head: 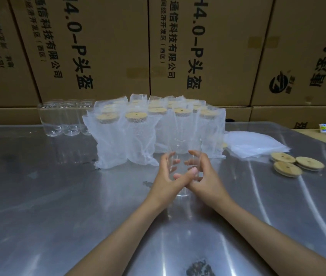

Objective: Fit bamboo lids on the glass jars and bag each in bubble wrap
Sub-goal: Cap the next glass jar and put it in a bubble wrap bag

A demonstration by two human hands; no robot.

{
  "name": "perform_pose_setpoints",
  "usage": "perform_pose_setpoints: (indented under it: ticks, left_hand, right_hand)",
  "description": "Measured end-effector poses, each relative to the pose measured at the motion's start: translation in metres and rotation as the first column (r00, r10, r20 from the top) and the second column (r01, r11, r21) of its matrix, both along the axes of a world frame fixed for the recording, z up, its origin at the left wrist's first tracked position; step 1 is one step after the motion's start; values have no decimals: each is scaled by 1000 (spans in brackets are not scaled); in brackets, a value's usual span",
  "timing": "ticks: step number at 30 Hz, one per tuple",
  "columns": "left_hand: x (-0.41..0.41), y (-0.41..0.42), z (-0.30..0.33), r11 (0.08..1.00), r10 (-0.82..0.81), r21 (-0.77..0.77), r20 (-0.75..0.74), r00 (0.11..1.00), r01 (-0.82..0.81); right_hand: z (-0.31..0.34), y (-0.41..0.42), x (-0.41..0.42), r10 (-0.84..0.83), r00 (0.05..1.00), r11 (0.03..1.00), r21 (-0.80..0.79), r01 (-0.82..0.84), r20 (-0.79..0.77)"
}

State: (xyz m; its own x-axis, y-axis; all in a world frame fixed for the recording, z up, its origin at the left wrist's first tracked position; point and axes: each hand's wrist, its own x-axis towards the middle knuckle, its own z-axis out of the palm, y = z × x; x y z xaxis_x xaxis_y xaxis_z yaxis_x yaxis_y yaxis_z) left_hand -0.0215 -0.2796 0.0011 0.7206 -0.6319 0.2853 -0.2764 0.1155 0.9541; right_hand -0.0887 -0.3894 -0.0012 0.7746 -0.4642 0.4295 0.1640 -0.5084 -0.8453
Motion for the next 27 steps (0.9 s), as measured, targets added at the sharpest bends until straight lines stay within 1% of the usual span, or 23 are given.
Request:
perform_pose_setpoints:
  ticks: [4,6,8,9,10,11,12,14,15,16,19,21,24,26,27]
  left_hand:
    - [3,2,0,1000,-25,2,-37,999,25]
    - [4,3,0,1000,-26,-14,-61,998,26]
    - [5,4,1,999,-26,-24,-76,997,24]
    - [5,5,2,999,-26,-24,-83,996,24]
    - [5,5,2,999,-26,-22,-90,996,24]
    - [5,6,2,999,-28,-20,-95,995,26]
    - [4,7,3,999,-31,-18,-97,995,29]
    - [3,8,3,999,-41,-13,-98,994,40]
    - [3,9,3,999,-48,-11,-100,994,47]
    - [2,9,4,998,-58,-7,-101,993,57]
    - [1,11,4,995,-102,10,-97,990,104]
    - [-1,12,4,992,-120,16,-98,988,122]
    - [-2,11,5,991,-127,18,-102,987,129]
    - [-2,11,6,992,-125,18,-105,987,128]
    - [-3,11,6,992,-126,17,-105,986,128]
  right_hand:
    - [2,-5,-9,119,989,993,1,-119,-87]
    - [7,-18,-16,130,979,991,-18,-134,-157]
    - [14,-38,-22,113,973,993,62,-102,-201]
    - [17,-48,-24,90,978,992,107,-71,-189]
    - [18,-59,-25,26,986,994,108,-8,-167]
    - [17,-71,-27,-102,980,994,32,109,-169]
    - [15,-82,-29,-265,943,963,-99,250,-199]
    - [9,-101,-36,-554,790,818,-346,459,-261]
    - [7,-109,-40,-646,708,751,-401,525,-286]
    - [5,-115,-44,-707,636,702,-419,576,-309]
    - [0,-129,-49,-802,469,596,-443,670,-369]
    - [-2,-133,-49,-814,403,573,-472,670,-418]
    - [-4,-133,-46,-822,360,562,-531,634,-441]
    - [-2,-131,-46,-822,364,565,-557,608,-437]
    - [-1,-130,-46,-817,384,575,-568,589,-430]
